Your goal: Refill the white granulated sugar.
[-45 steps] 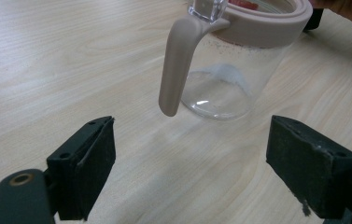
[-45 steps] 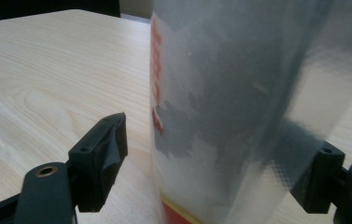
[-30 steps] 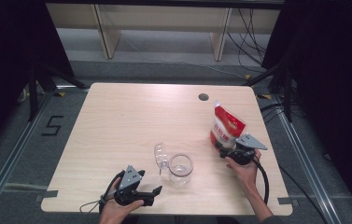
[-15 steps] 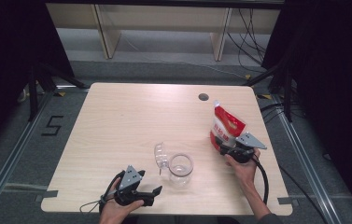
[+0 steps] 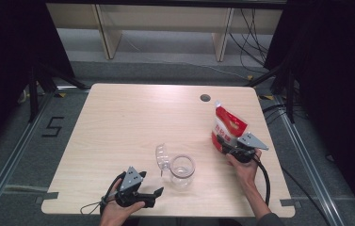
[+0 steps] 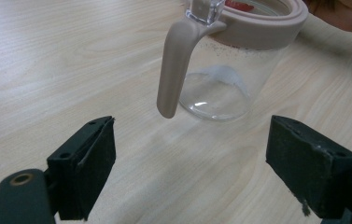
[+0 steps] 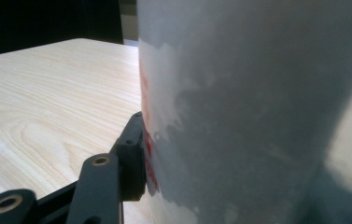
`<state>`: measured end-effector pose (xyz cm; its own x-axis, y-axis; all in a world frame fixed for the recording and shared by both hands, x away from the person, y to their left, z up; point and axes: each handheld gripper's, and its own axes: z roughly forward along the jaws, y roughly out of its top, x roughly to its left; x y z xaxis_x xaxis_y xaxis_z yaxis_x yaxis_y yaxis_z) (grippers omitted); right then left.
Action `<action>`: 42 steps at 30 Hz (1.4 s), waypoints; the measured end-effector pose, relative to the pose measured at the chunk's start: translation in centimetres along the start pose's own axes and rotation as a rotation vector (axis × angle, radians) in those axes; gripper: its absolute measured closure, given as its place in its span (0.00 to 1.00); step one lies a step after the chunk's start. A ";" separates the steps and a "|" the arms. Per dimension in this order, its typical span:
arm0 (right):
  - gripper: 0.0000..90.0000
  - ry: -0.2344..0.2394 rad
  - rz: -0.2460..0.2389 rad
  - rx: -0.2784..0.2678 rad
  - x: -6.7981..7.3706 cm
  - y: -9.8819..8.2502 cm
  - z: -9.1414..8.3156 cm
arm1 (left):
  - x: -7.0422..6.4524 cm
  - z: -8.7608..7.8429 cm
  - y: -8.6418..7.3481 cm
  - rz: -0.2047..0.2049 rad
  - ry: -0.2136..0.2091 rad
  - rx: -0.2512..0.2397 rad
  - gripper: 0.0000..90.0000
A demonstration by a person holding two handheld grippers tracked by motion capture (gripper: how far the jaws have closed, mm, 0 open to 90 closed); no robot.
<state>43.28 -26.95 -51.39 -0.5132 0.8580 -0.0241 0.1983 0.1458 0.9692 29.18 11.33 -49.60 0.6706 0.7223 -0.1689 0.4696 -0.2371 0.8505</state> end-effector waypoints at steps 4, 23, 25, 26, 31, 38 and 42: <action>0.56 -0.008 0.005 0.004 0.2 0.2 -0.1 | -0.1 0.0 0.1 -0.010 0.004 0.000 0.18; 0.58 0.021 -0.039 0.049 1.7 2.2 -2.2 | 0.2 -0.2 0.0 -0.009 -0.012 0.001 0.18; 0.58 0.028 -0.054 0.043 2.1 2.5 -2.9 | 0.3 -0.3 0.1 -0.001 0.004 0.006 0.18; 0.58 0.033 -0.062 0.051 2.3 2.7 -3.2 | 0.3 -0.3 0.1 -0.006 -0.002 0.007 0.18; 0.58 0.055 -0.123 0.052 2.9 3.3 -5.5 | 0.2 -0.2 0.1 -0.005 -0.001 0.002 0.18; 0.58 0.088 -0.121 0.065 4.3 3.4 -8.5 | 0.1 -0.1 0.0 -0.006 -0.006 0.009 0.18; 0.58 0.105 -0.153 0.074 5.0 3.4 -9.7 | 0.1 -0.2 0.0 -0.018 -0.005 0.002 0.18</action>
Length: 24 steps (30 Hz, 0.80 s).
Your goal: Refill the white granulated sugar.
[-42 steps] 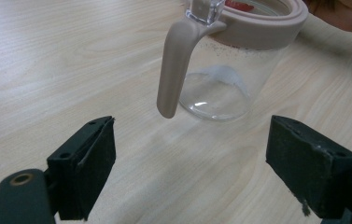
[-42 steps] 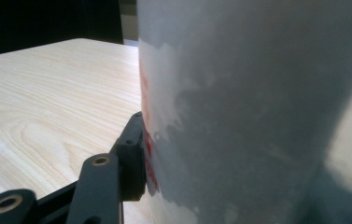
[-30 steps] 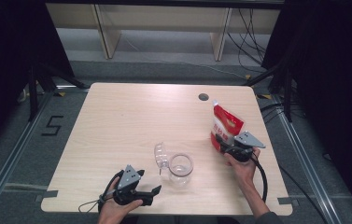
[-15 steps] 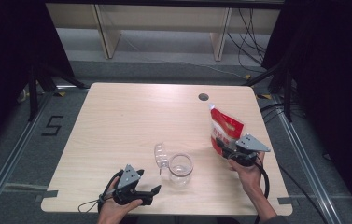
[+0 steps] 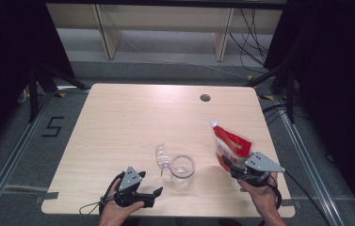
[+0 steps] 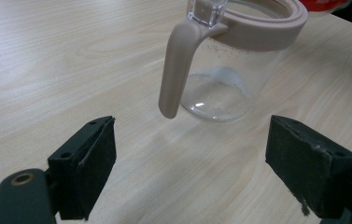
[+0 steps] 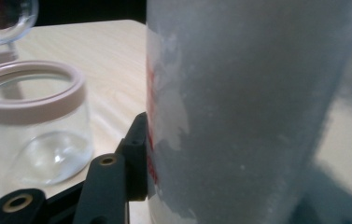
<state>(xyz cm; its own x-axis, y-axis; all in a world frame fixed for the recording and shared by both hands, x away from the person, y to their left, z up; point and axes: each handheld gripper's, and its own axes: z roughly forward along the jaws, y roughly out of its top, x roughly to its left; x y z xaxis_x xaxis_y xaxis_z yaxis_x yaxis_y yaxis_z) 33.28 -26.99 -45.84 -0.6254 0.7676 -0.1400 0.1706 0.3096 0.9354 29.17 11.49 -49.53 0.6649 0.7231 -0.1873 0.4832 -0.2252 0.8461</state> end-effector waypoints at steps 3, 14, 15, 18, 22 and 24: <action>0.58 0.010 -0.014 0.019 0.7 -0.2 -1.0 | 0.1 -0.1 0.0 0.001 -0.003 0.005 0.18; 0.58 -0.004 -0.146 0.067 1.8 -0.7 -3.6 | 0.0 0.0 -0.1 -0.026 -0.004 -0.009 0.18; 0.58 -0.003 -0.152 0.068 1.9 -0.8 -3.8 | 0.2 -0.1 0.0 -0.002 0.000 -0.005 0.18; 0.58 0.003 -0.160 0.084 2.0 -0.9 -4.1 | -0.1 0.1 -0.2 -0.064 -0.038 -0.010 0.18; 0.58 0.005 -0.184 0.095 2.2 -1.1 -4.4 | 0.2 0.0 0.0 -0.032 -0.020 -0.009 0.18; 0.58 -0.003 -0.199 0.105 2.4 -1.2 -4.5 | 0.1 0.0 -0.1 -0.046 -0.023 -0.010 0.18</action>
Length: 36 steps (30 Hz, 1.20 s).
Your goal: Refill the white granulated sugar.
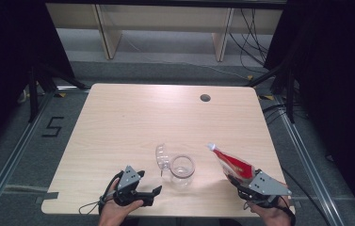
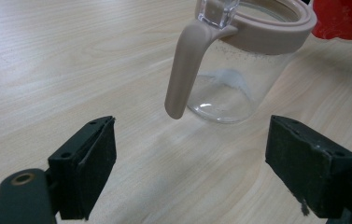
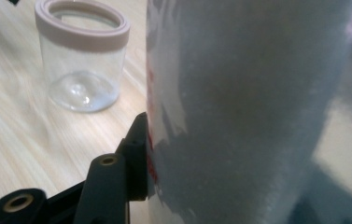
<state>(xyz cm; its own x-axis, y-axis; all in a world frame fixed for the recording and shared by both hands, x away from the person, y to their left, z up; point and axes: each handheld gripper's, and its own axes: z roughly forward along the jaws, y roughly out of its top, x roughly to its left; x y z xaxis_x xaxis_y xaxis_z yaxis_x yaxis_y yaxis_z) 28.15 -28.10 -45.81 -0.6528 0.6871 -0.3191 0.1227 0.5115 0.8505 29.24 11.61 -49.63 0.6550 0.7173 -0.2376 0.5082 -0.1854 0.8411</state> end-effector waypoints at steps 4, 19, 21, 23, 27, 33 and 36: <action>0.58 -0.009 -0.034 0.020 0.2 -0.2 -0.3 | -0.2 0.1 0.0 -0.013 -0.008 0.006 0.18; 0.59 -0.010 -0.205 0.103 1.3 0.3 -0.6 | 0.0 0.0 0.0 0.000 0.010 0.007 0.18; 0.59 -0.012 -0.212 0.106 1.4 0.4 -0.5 | 0.0 0.0 -0.1 0.000 0.022 0.006 0.18; 0.59 -0.007 -0.227 0.116 1.5 0.6 -0.3 | -0.2 0.1 -0.1 -0.026 0.005 0.001 0.18; 0.59 -0.003 -0.255 0.141 1.7 1.0 -0.1 | -0.2 0.0 -0.1 -0.032 0.007 -0.002 0.18; 0.59 -0.027 -0.342 0.169 1.7 1.6 0.3 | 0.1 0.0 -0.1 -0.002 0.026 0.003 0.18; 0.59 -0.048 -0.380 0.181 1.6 1.7 0.5 | -0.2 0.1 -0.1 -0.044 -0.013 -0.003 0.18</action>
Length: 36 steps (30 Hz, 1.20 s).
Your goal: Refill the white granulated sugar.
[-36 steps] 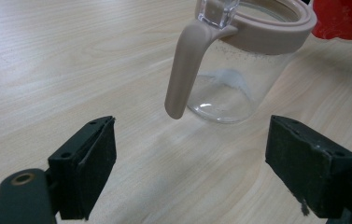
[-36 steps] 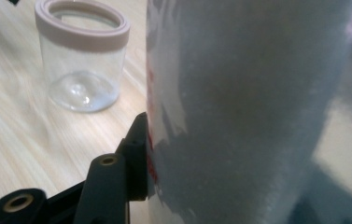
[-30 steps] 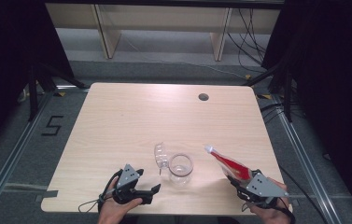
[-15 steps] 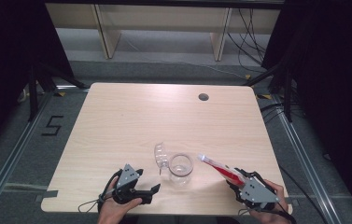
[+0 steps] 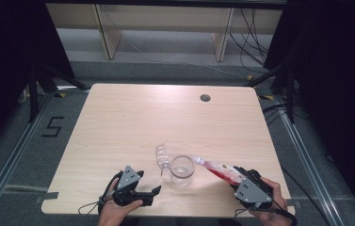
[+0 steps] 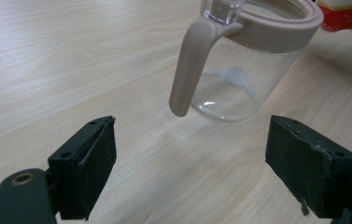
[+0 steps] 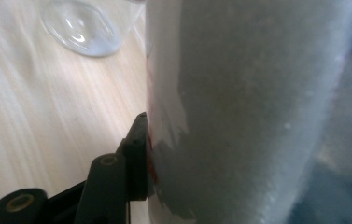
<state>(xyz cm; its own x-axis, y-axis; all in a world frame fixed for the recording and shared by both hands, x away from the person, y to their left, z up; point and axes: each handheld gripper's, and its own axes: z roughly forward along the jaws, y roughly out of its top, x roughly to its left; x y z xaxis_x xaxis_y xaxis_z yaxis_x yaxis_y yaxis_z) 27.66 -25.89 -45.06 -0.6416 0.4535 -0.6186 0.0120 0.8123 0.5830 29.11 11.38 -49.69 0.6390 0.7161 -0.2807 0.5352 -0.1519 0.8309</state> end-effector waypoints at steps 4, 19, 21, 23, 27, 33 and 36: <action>0.59 -0.014 -0.038 0.015 -0.1 0.2 0.0 | 0.5 -0.1 0.1 0.076 0.041 0.007 0.18; 0.59 -0.120 -0.140 0.038 1.0 0.7 0.6 | 0.5 -0.1 0.1 0.081 0.040 0.005 0.18; 0.59 -0.134 -0.186 0.050 1.2 0.9 0.6 | 0.0 -0.1 0.0 0.017 0.023 0.001 0.18; 0.59 -0.136 -0.183 0.047 1.2 1.0 0.5 | 0.2 0.0 0.0 0.039 0.023 0.003 0.18; 0.59 -0.131 -0.216 0.056 1.1 1.2 0.7 | 0.1 -0.1 0.1 0.028 0.006 0.004 0.18; 0.59 -0.150 -0.270 0.058 1.0 1.4 1.0 | 0.4 -0.2 0.2 0.094 0.046 0.004 0.18; 0.59 -0.162 -0.266 0.079 1.3 1.5 1.1 | 0.3 -0.2 0.1 0.084 0.043 0.006 0.18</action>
<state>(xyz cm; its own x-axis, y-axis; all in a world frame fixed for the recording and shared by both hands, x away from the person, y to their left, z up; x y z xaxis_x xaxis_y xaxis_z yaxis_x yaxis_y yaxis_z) 27.68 -23.68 -45.50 -0.4997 0.2688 -0.8234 -0.0765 0.9332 0.3511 29.26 11.70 -49.55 0.6578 0.7291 -0.1889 0.4840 -0.2170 0.8478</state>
